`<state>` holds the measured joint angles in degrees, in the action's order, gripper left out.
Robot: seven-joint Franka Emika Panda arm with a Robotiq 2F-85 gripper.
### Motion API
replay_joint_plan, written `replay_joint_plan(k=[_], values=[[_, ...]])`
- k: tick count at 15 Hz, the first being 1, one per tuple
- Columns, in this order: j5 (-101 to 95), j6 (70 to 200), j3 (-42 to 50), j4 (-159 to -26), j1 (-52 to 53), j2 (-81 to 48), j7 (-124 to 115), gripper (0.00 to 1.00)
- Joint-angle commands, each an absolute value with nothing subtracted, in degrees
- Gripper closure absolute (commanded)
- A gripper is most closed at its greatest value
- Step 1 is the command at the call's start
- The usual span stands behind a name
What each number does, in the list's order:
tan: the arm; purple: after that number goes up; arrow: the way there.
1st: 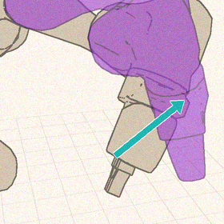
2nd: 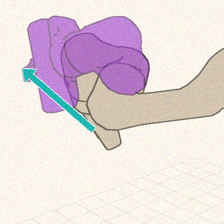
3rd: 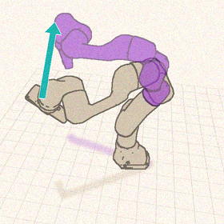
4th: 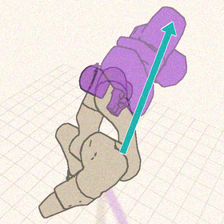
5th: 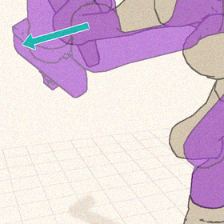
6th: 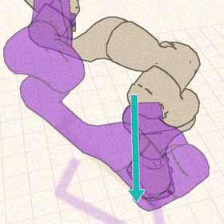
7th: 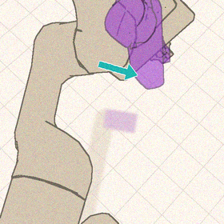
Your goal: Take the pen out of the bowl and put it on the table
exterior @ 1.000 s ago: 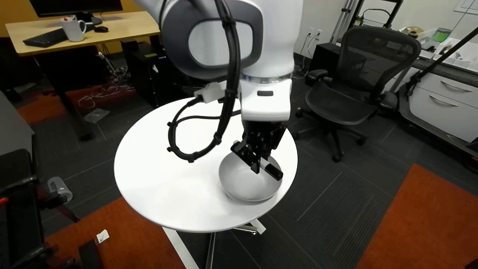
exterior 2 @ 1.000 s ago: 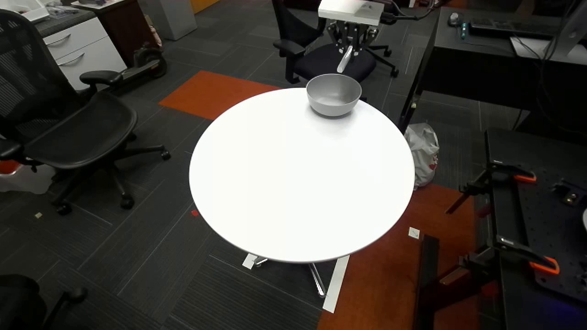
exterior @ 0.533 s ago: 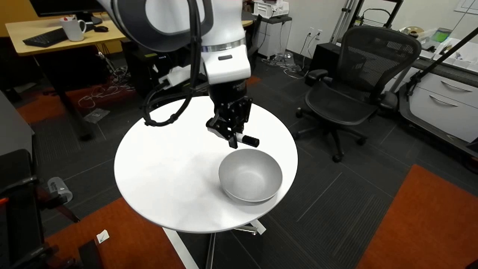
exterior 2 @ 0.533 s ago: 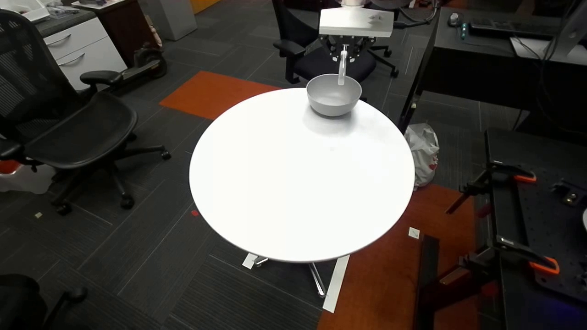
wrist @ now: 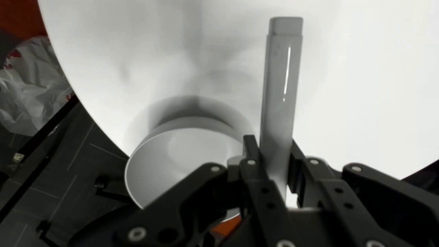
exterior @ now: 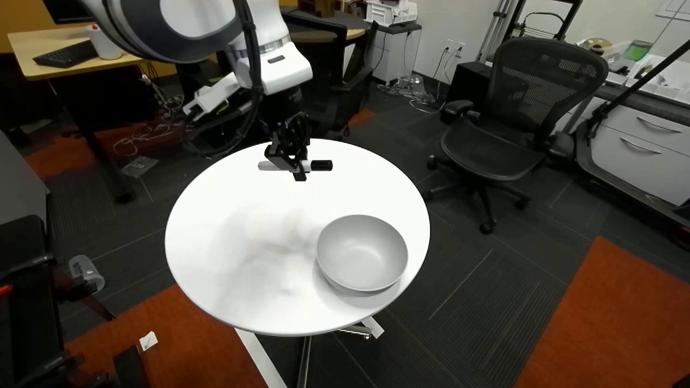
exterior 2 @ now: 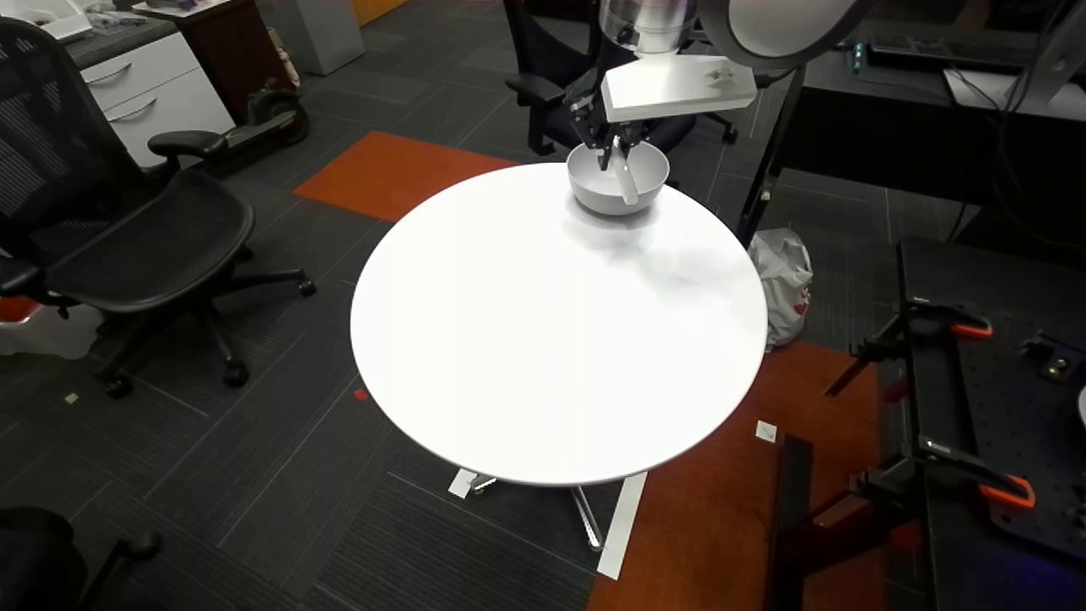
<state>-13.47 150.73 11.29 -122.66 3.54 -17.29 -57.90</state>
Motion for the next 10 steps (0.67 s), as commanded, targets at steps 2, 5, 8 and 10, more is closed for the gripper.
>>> replay_joint_plan(k=[2,5,8,10], values=[[-14.5,150.7,8.7,-123.4,4.8,-17.7,-51.1,0.95],[-16.1,151.7,8.5,-121.9,6.8,-20.9,-49.3,0.95],[-17.1,153.6,8.7,-120.0,8.6,-24.6,-49.4,0.95],[-17.7,154.2,9.3,-118.7,10.1,-27.0,-49.9,0.95]])
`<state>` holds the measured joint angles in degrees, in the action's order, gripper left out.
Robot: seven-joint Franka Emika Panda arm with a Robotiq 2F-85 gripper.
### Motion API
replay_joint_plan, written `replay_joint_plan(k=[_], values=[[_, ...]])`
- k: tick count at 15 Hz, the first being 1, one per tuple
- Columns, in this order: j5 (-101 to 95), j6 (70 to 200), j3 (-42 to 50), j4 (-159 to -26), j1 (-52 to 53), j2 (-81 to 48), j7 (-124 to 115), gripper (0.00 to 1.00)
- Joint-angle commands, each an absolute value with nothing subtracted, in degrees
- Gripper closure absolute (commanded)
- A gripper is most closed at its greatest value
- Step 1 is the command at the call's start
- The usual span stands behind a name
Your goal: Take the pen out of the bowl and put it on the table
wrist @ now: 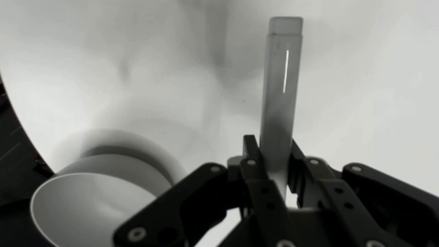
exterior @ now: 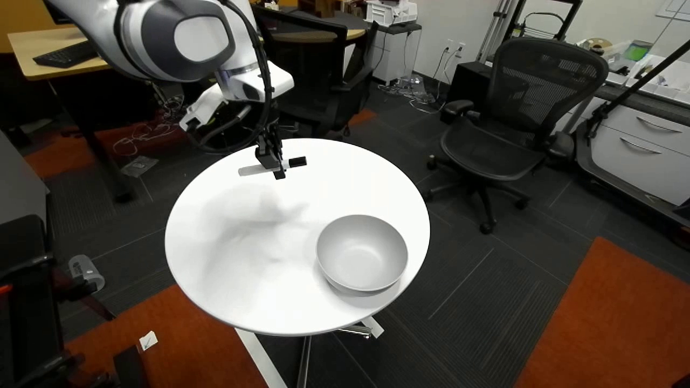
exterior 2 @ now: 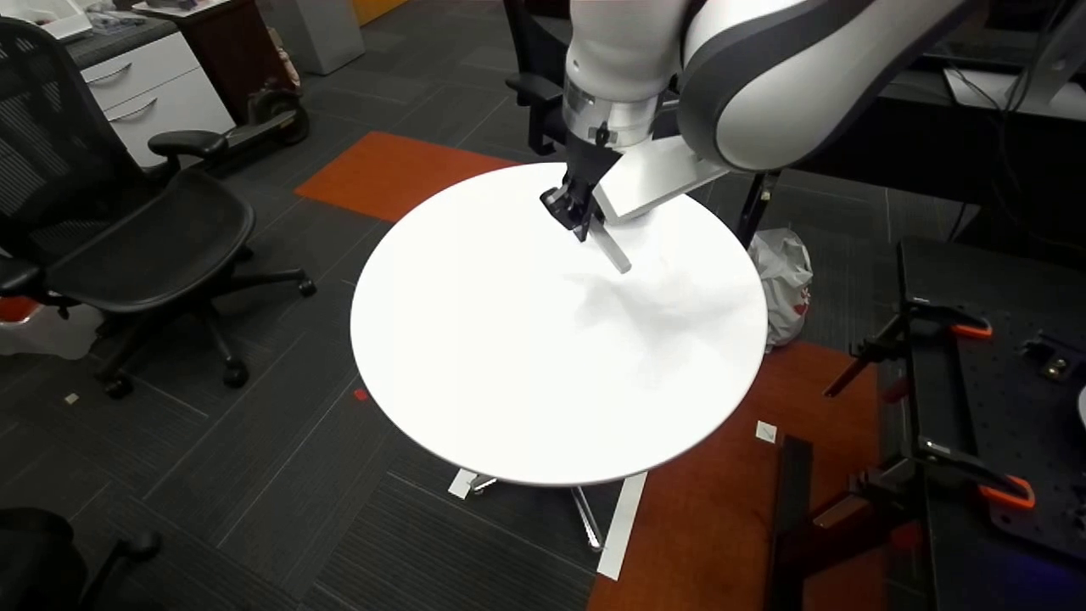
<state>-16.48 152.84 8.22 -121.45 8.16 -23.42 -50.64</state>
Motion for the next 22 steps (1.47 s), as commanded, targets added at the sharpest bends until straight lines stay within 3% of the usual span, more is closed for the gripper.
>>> replay_joint_plan(k=[1,22], values=[[-17.6,154.2,9.4,-118.1,10.7,-28.0,-49.7,0.95],[-15.4,152.8,10.0,-107.8,14.0,-38.9,-47.9,0.95]])
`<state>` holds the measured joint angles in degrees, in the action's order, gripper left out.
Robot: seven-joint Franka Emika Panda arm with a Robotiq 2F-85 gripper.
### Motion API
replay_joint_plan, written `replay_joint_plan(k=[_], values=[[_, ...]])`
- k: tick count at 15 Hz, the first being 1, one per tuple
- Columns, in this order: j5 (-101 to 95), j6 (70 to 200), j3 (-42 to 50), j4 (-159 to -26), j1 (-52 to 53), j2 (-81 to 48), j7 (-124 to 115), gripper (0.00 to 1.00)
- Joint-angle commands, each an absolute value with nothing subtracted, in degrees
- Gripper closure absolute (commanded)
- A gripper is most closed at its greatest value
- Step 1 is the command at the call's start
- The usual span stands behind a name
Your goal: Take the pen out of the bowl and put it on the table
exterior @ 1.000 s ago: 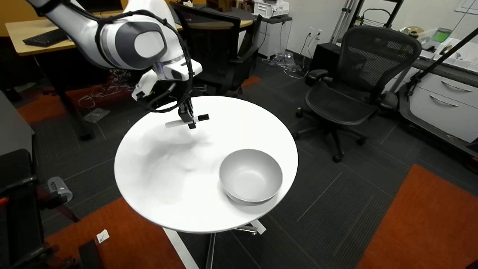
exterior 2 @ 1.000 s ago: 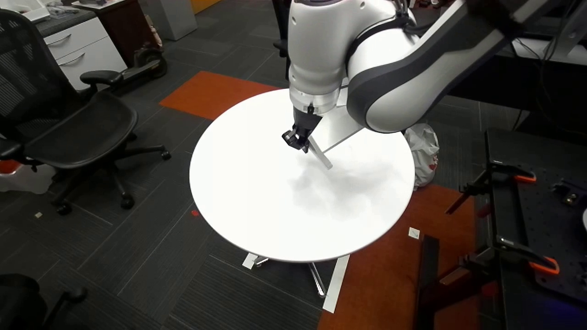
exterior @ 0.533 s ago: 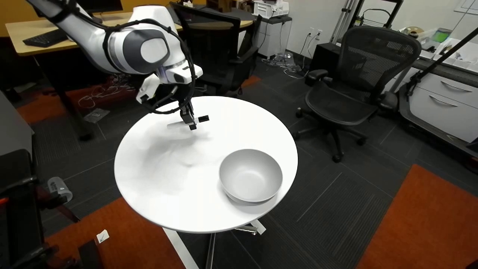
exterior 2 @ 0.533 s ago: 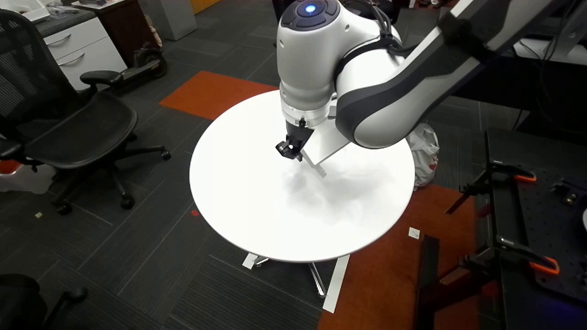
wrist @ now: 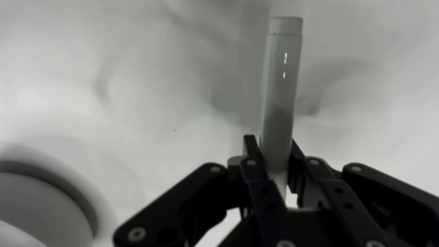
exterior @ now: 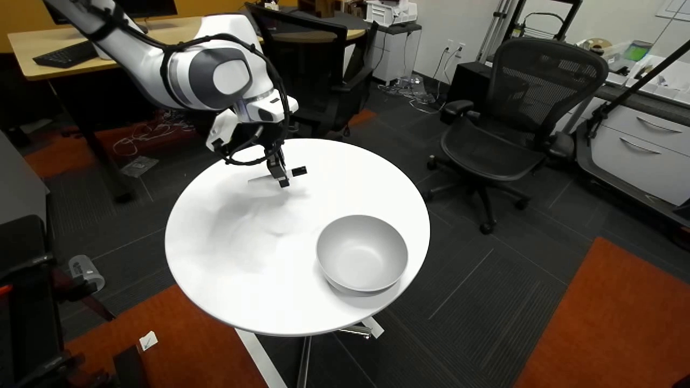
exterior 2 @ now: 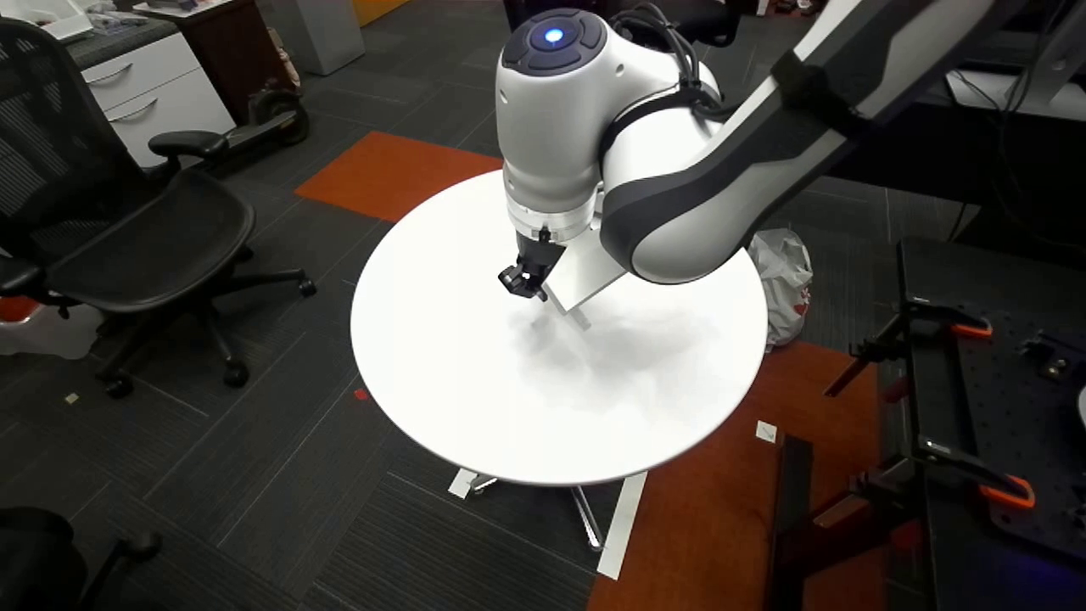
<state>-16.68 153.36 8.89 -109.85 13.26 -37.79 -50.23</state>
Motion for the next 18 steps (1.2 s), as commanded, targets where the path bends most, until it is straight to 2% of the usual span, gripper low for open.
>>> replay_joint_plan(k=[1,2,3,9,11,18], values=[[-15.4,152.4,10.2,-107.4,14.2,-39.2,-47.7,0.74],[-15.7,152.5,10.6,-107.1,14.4,-39.4,-47.6,0.53],[-15.4,152.3,10.5,-106.8,14.2,-39.6,-47.3,0.49],[-15.2,151.5,10.9,-105.4,14.1,-40.1,-45.8,0.03],[-15.1,151.5,11.0,-105.3,14.0,-40.2,-45.1,0.00],[-14.7,153.1,11.4,-106.1,14.3,-40.2,-44.8,0.00]])
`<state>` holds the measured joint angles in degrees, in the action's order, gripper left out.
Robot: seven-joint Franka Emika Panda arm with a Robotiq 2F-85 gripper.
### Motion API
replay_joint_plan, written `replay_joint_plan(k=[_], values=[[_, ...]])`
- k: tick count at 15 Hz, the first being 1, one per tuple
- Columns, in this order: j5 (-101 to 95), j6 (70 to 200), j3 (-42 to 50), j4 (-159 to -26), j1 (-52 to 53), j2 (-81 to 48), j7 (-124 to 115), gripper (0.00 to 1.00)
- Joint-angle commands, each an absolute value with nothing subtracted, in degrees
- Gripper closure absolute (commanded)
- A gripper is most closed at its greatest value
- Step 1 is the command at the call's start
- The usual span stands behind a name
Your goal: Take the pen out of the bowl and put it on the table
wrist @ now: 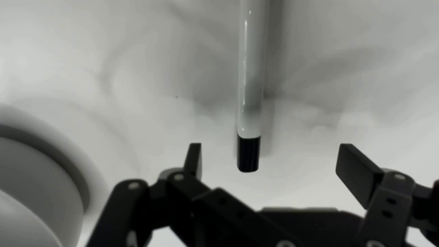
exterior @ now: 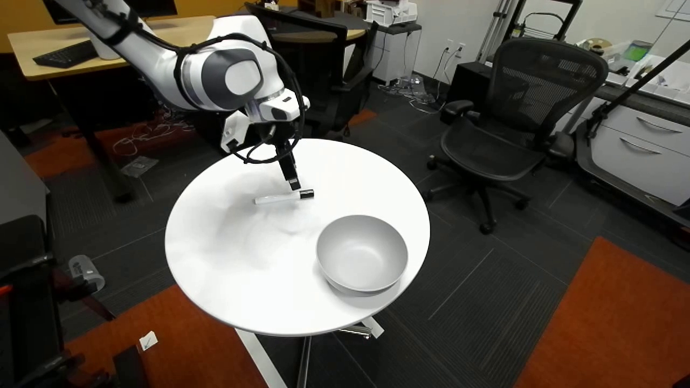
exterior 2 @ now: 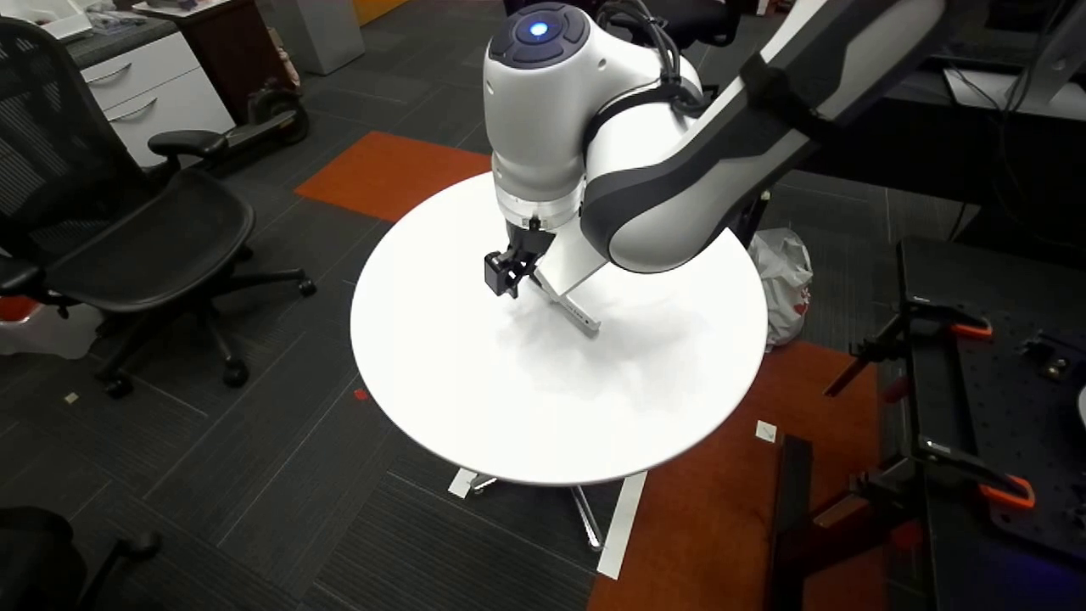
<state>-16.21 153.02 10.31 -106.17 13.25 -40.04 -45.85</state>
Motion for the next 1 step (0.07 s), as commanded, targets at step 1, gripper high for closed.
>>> replay_joint_plan(k=[1], values=[[-14.7,153.1,11.3,-106.1,14.2,-40.2,-44.5,0.00]])
